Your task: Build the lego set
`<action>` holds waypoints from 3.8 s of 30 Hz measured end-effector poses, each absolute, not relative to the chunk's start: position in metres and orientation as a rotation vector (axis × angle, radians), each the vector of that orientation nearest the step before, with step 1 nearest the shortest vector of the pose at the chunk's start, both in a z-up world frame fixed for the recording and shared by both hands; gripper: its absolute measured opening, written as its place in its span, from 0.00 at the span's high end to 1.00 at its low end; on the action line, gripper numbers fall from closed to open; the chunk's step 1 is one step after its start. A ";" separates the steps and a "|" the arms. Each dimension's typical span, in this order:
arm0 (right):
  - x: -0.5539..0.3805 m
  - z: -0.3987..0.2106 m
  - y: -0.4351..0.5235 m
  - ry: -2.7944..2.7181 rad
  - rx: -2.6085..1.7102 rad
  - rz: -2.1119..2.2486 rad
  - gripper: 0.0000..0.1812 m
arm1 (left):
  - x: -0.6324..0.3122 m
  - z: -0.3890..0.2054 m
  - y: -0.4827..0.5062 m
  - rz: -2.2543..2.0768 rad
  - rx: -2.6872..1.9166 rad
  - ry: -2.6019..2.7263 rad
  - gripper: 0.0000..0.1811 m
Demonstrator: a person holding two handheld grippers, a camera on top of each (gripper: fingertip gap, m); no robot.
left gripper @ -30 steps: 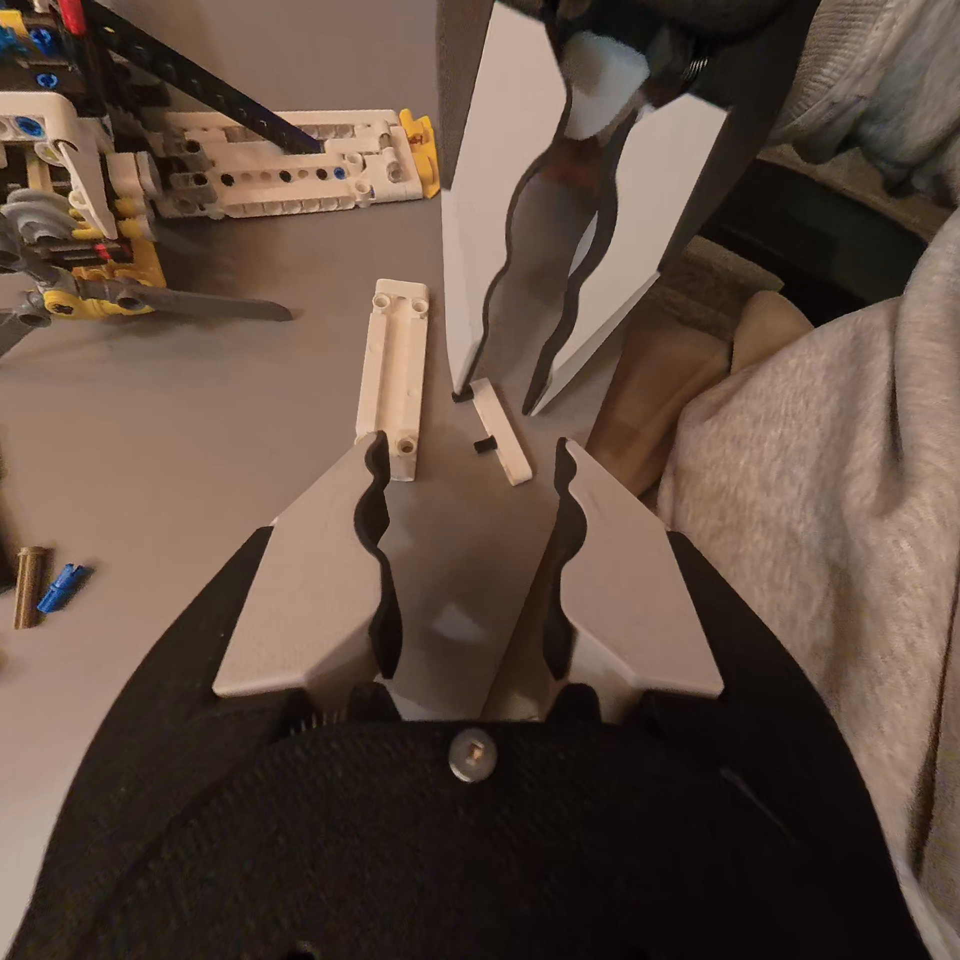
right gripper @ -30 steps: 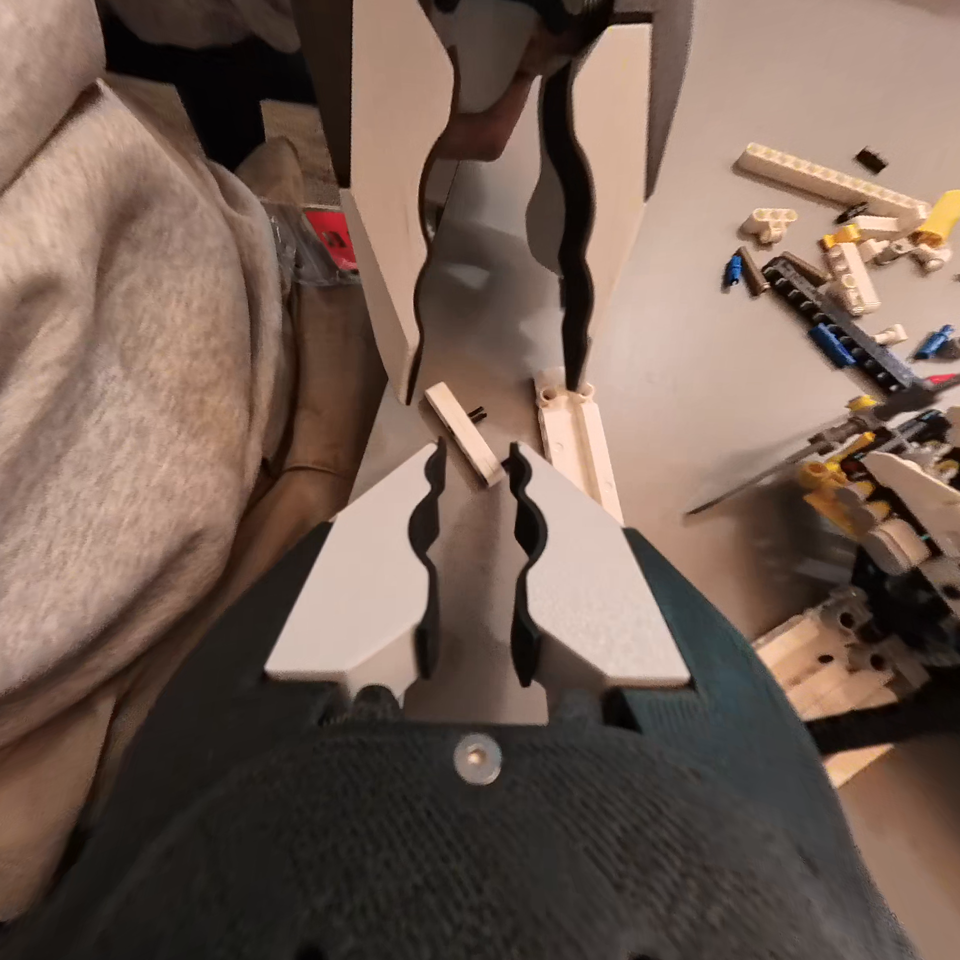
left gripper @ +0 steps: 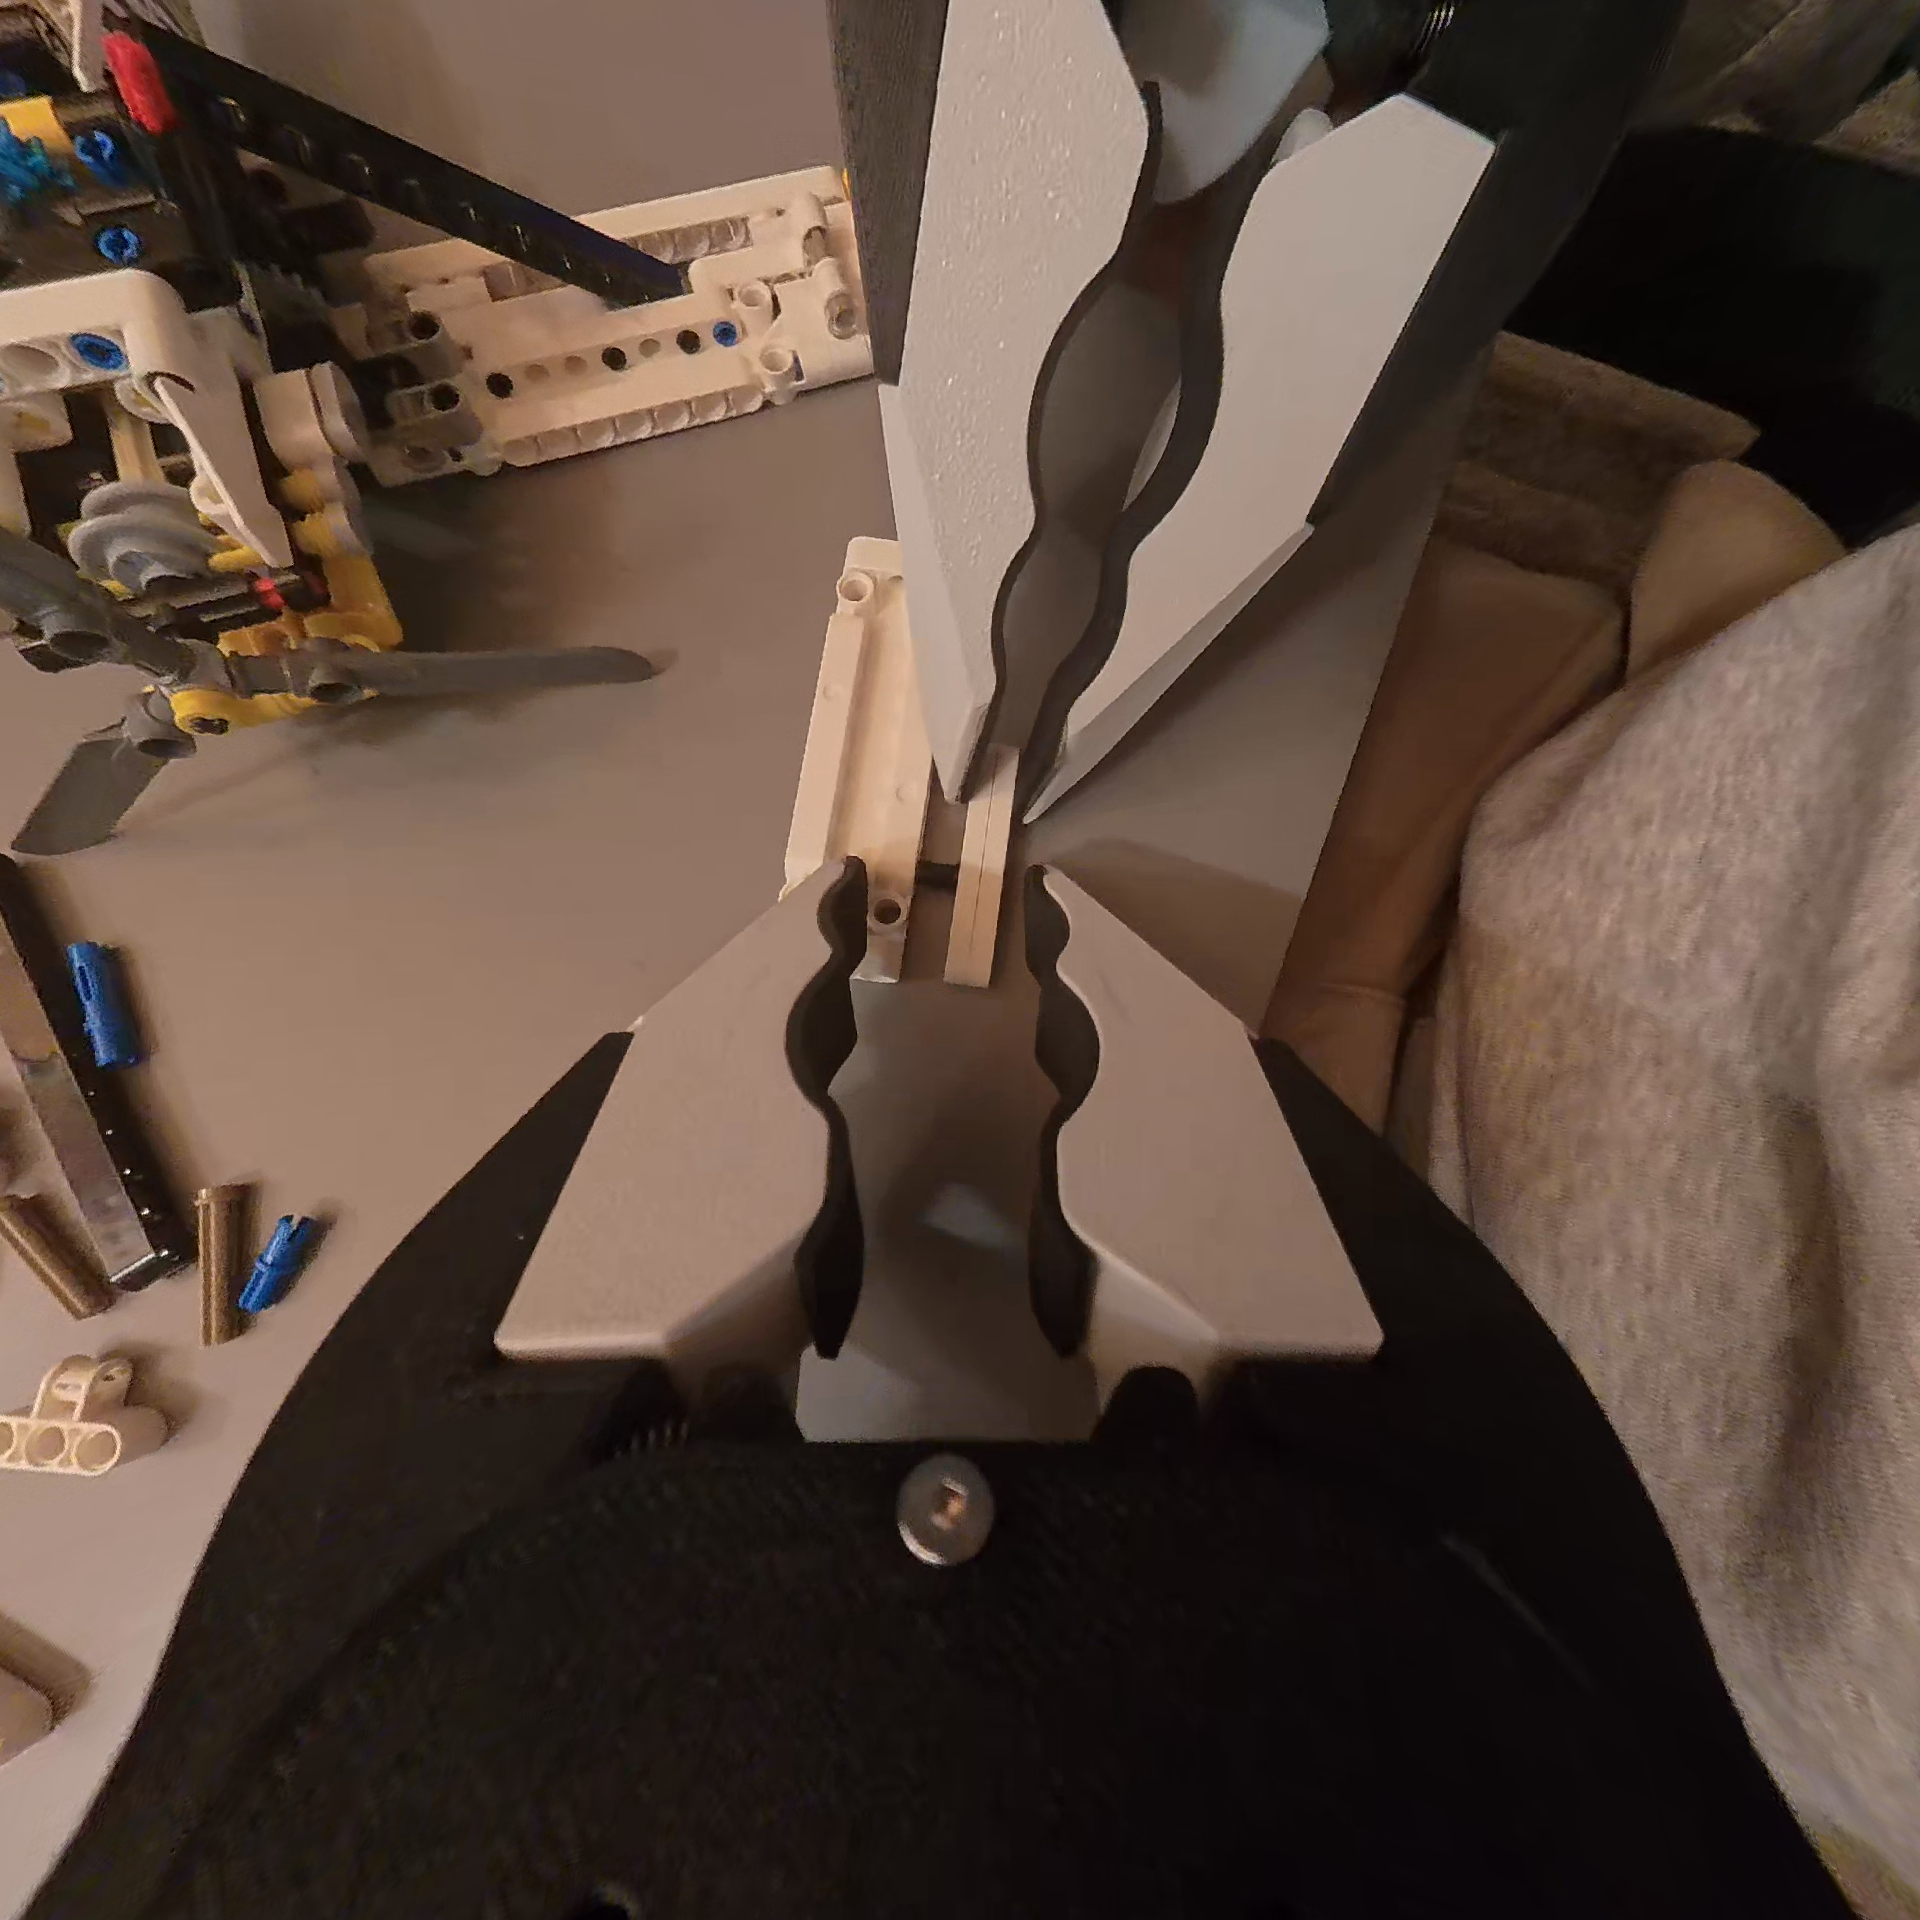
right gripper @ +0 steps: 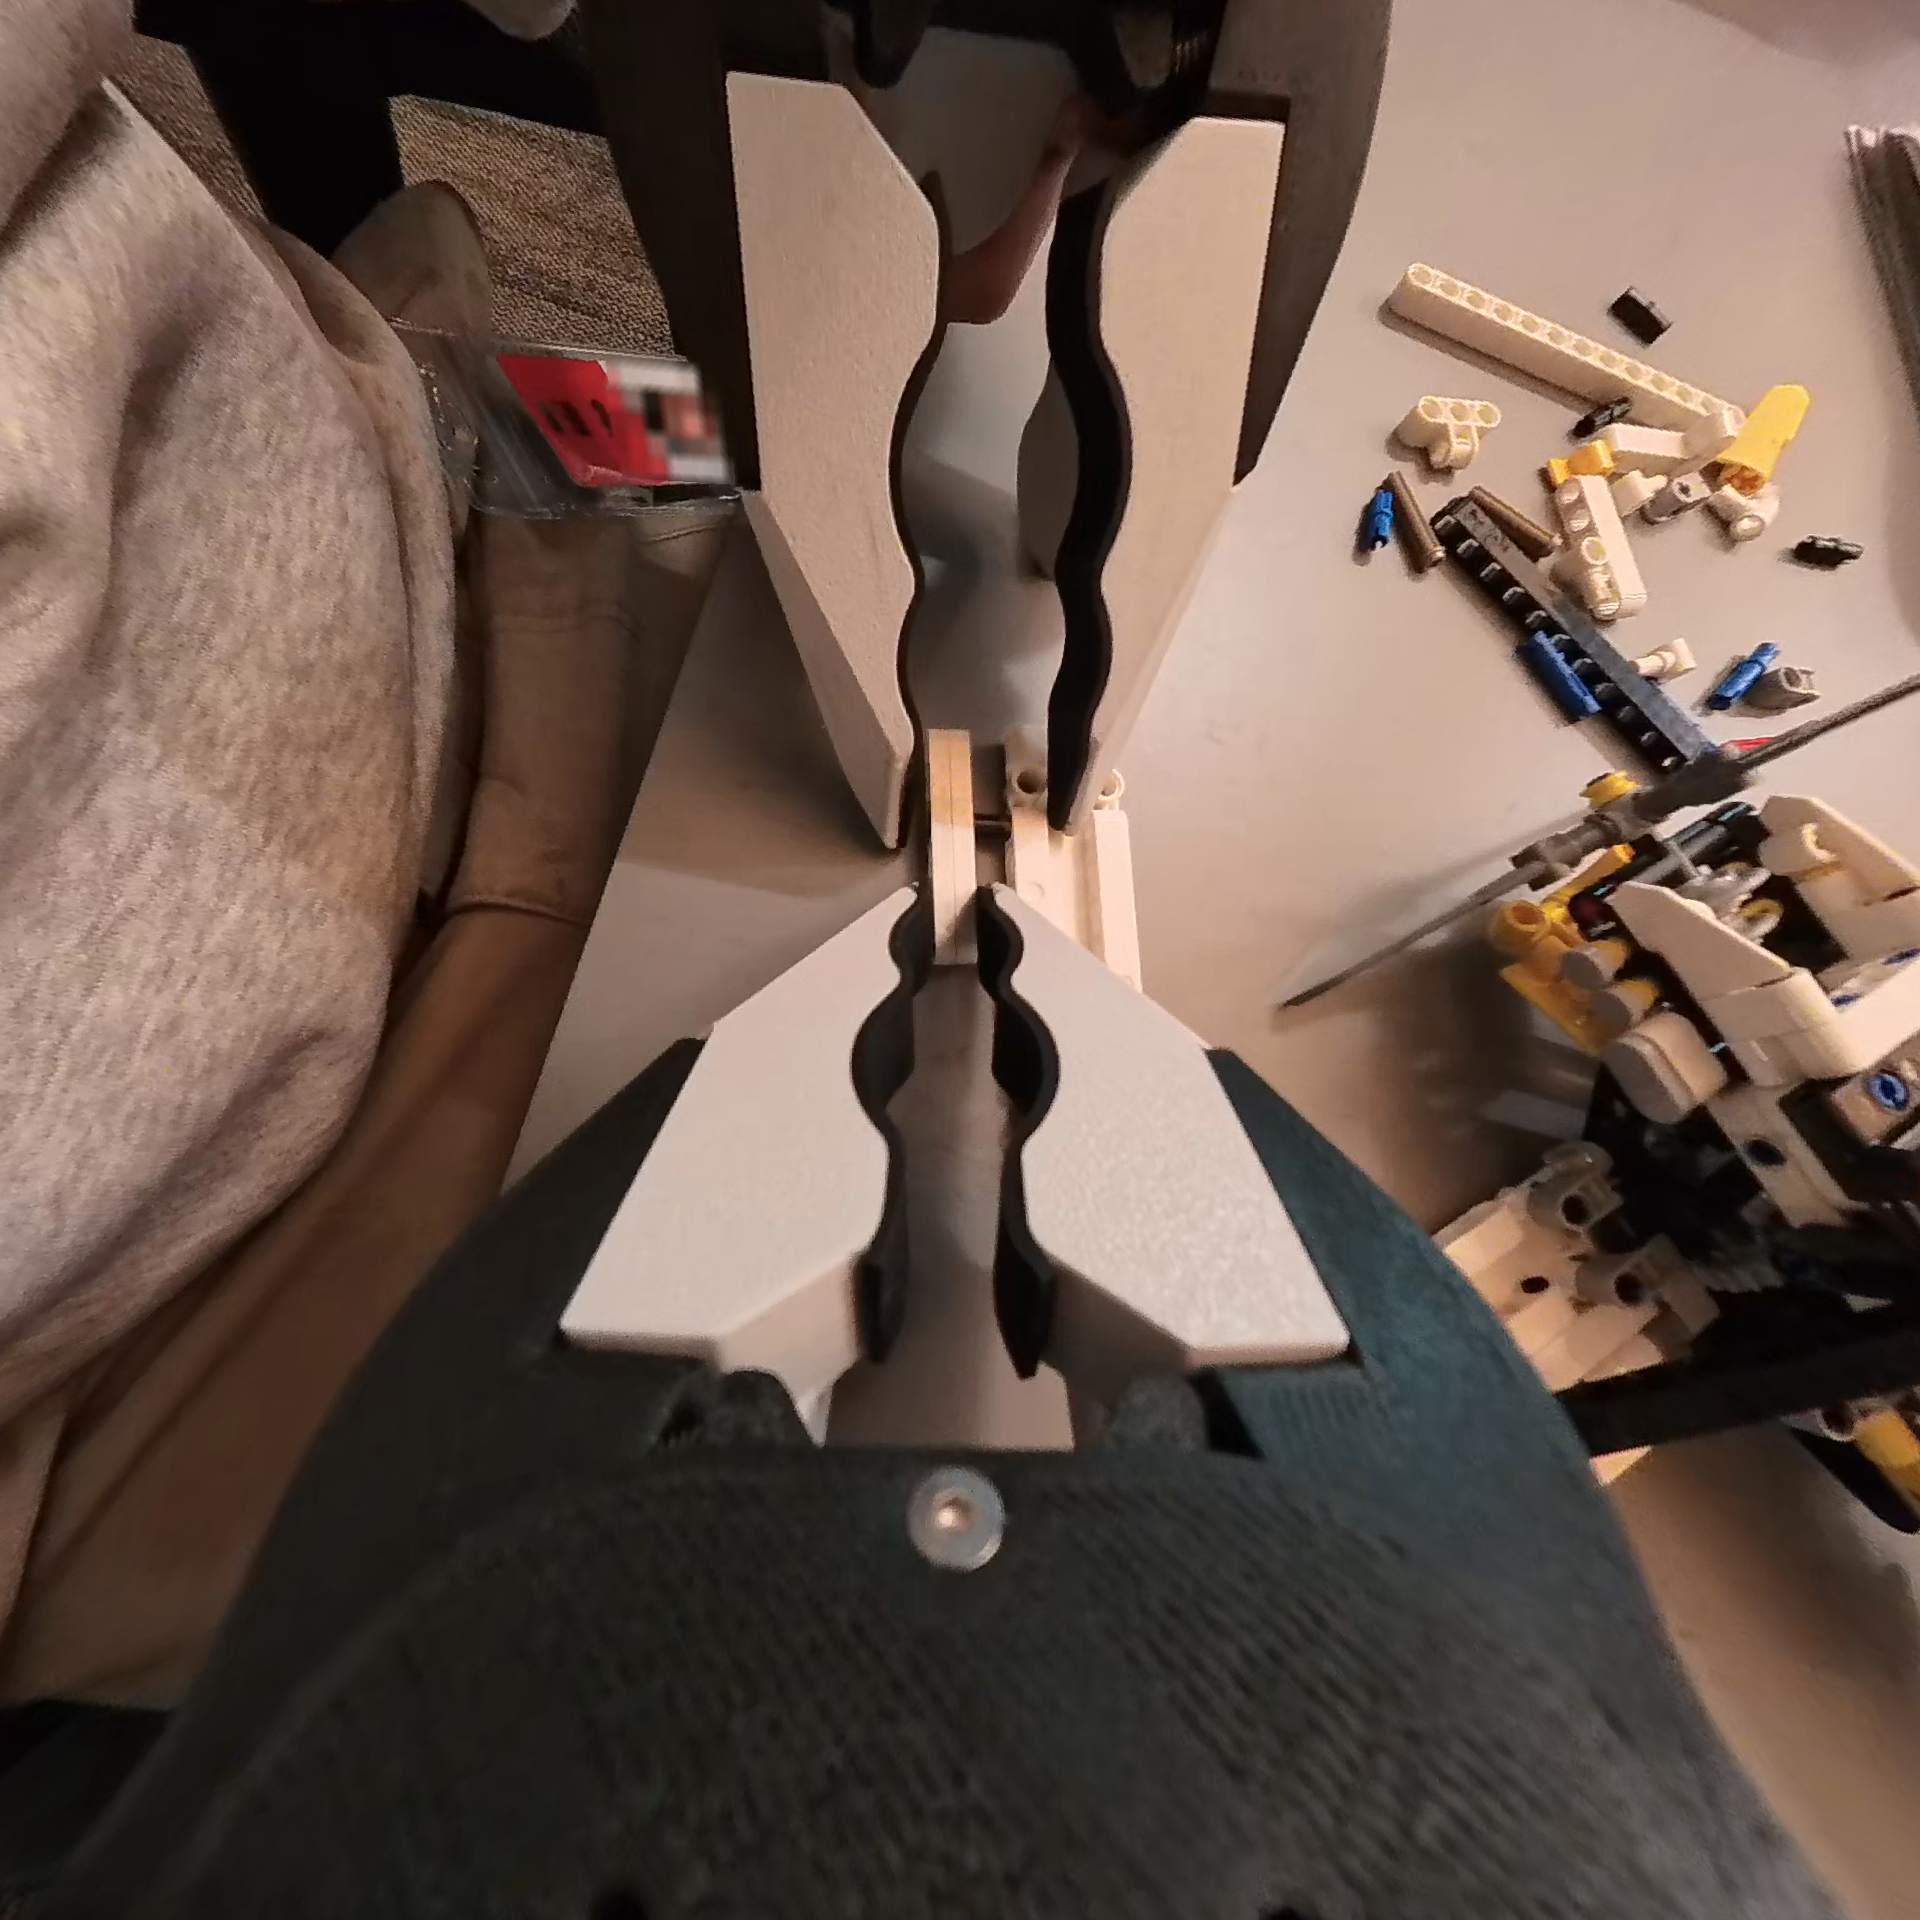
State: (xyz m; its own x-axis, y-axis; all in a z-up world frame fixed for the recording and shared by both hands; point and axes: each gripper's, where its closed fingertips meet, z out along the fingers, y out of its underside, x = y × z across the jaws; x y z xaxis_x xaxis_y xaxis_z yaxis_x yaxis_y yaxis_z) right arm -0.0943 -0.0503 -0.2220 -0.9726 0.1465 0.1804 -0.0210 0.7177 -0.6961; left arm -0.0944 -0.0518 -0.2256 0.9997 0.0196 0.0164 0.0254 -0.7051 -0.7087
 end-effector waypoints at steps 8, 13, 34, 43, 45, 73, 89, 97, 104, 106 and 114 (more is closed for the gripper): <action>-0.095 -0.223 -0.050 -2.724 -0.081 1.074 0.96 | -0.096 -0.226 -0.052 -0.001 -2.360 0.001 0.87; -0.097 -0.223 -0.051 -2.723 -0.086 1.071 0.96 | -0.097 -0.226 -0.053 0.008 -2.356 0.023 0.87; -0.103 -0.220 -0.044 -2.721 -0.055 1.018 0.81 | -0.097 -0.226 -0.053 0.006 -2.364 0.037 0.87; -0.099 -0.224 -0.039 -2.936 -0.157 0.962 0.81 | -0.097 -0.226 -0.053 0.003 -2.360 0.037 0.87; -0.100 -0.223 -0.040 -2.956 -0.151 0.954 0.82 | -0.097 -0.226 -0.053 0.003 -2.359 0.036 0.87; -0.100 -0.224 -0.042 -2.887 -0.178 1.048 0.88 | -0.098 -0.225 -0.051 0.011 -2.340 0.040 0.88; -0.100 -0.225 -0.043 -2.875 -0.153 1.041 0.91 | -0.097 -0.225 -0.052 -0.087 -2.342 -0.019 0.88; -0.100 -0.225 -0.043 -2.870 -0.159 1.032 0.91 | -0.097 -0.226 -0.052 -0.110 -2.341 -0.033 0.88; -0.102 -0.225 -0.043 -2.852 -0.142 1.027 0.90 | -0.095 -0.225 -0.055 -0.041 -2.346 0.013 0.83; -0.102 -0.225 -0.043 -2.843 -0.125 1.020 0.90 | -0.093 -0.224 -0.058 -0.060 -2.346 0.013 0.79; -0.104 -0.224 -0.043 -2.802 -0.127 1.042 0.89 | -0.097 -0.227 -0.058 0.017 -2.349 -0.007 0.79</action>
State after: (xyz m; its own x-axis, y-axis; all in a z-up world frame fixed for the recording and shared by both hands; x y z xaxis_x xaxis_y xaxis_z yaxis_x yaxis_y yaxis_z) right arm -0.1040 -0.0425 -0.2236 -0.9852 0.1309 0.1105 0.0268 0.7552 -0.6549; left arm -0.0970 -0.0583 -0.2268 0.9999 0.0103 -0.0098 0.0002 -0.7019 -0.7123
